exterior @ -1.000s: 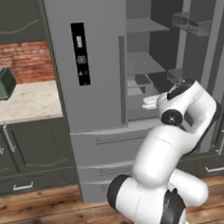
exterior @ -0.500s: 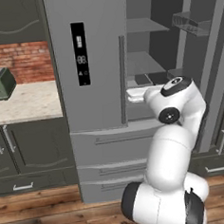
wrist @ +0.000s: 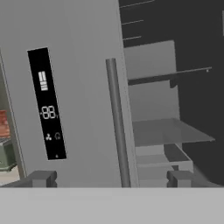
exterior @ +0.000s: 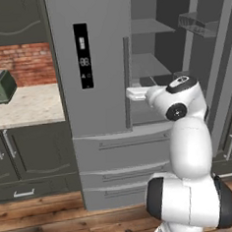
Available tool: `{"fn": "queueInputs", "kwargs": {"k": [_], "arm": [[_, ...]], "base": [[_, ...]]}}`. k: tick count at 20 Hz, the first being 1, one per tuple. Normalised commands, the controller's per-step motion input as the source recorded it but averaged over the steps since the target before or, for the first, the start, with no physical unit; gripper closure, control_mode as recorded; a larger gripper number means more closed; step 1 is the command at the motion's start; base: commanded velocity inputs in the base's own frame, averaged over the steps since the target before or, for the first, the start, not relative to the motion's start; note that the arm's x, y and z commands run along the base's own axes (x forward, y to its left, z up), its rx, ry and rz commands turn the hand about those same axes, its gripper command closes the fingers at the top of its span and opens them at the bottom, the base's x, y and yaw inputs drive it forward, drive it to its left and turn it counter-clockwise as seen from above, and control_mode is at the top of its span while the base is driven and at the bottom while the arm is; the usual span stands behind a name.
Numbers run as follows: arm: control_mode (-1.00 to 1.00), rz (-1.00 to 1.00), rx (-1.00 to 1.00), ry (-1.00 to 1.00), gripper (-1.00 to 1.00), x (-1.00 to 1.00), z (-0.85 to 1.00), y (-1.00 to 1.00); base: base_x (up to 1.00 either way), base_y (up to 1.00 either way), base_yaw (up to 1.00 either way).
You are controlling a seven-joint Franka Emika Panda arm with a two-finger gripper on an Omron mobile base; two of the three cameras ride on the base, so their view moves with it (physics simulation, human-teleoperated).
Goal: Move the hot dog bun to the plate on the dining table and place the condiment next to that plate. Then navigate to the fridge and take the sausage and place it on the plate as well.
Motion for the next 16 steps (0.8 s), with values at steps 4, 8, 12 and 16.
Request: {"fn": "queueInputs", "kwargs": {"k": [4,8,12,16], "arm": [[-1.0,-0.07,0.0,0.08,-1.0,0.1,0.0,0.0],[-1.0,-0.13,0.0,0.12,-1.0,0.48,0.0,0.04],[-1.0,-0.09,0.0,0.12,-1.0,0.71,0.0,0.04],[-1.0,-0.02,0.0,0.11,-1.0,0.82,0.0,0.0]], "base": [[0.0,0.0,0.0],[0.0,0.0,0.0],[0.0,0.0,0.0],[0.0,0.0,0.0]]}}
